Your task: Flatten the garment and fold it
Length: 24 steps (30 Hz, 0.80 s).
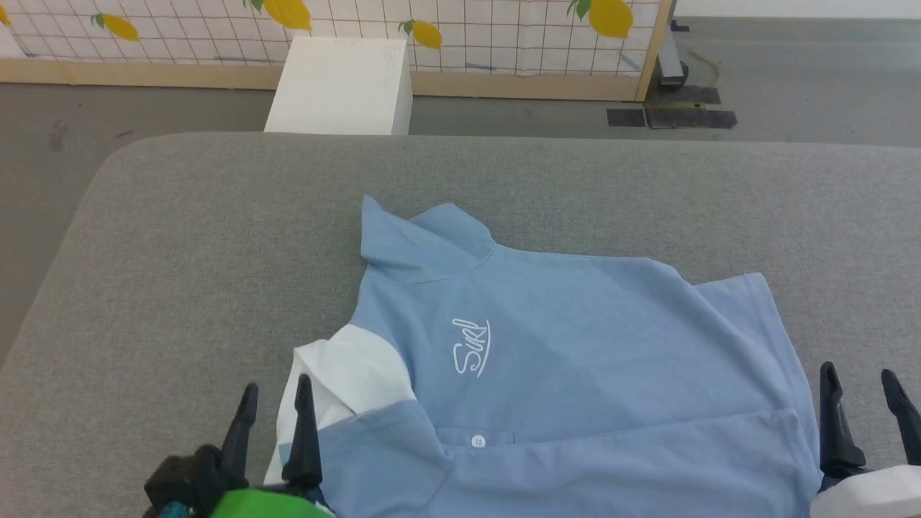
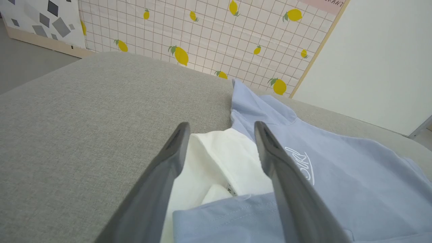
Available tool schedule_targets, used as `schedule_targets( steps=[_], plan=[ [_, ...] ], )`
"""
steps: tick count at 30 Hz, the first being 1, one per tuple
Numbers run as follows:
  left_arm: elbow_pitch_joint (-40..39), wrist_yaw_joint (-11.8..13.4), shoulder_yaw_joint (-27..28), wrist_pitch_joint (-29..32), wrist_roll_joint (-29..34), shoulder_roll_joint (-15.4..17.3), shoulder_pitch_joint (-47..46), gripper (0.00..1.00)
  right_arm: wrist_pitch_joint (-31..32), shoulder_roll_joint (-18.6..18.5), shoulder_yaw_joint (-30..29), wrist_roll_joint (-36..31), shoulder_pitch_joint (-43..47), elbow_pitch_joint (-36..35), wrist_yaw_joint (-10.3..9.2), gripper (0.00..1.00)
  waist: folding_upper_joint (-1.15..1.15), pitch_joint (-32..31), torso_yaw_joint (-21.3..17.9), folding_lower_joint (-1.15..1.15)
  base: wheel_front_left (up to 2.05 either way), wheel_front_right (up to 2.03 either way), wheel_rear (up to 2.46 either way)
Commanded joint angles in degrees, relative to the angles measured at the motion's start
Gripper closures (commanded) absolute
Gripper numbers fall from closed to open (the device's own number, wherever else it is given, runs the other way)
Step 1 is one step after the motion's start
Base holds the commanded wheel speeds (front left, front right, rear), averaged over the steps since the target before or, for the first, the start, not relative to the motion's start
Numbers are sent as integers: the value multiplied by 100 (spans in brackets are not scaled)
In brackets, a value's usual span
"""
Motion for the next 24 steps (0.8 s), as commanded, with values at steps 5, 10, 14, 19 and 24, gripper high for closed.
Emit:
schedule_targets(
  steps=[5, 10, 14, 19, 24],
  plan=[
    [-235, -170, 52, 238, 67, 291, -703, 0, -93, -2, -29, 52, -186, 28, -9, 0, 0, 233, -4, 0, 0, 0, 0],
    [-508, -523, -115, 1359, -288, 644, -1775, 0, -110, -2, 7, 119, -342, -23, -9, 0, 0, 623, -18, 0, 0, 0, 0],
    [-456, -673, -209, 2507, -830, 940, -2903, 0, -129, -2, 30, -36, -525, -60, -9, 0, 0, 1069, -77, 0, 0, 0, 0],
    [142, -734, -313, 3742, -1318, 1228, -4283, 0, -184, -2, 113, -92, -825, -81, -9, 0, 0, 1645, -206, 0, 0, 0, 0],
    [900, -693, -414, 4746, -1584, 1432, -5067, 0, -212, -2, 243, -183, -1104, -89, -9, 0, 0, 2042, -404, 0, 0, 0, 0]
  ],
)
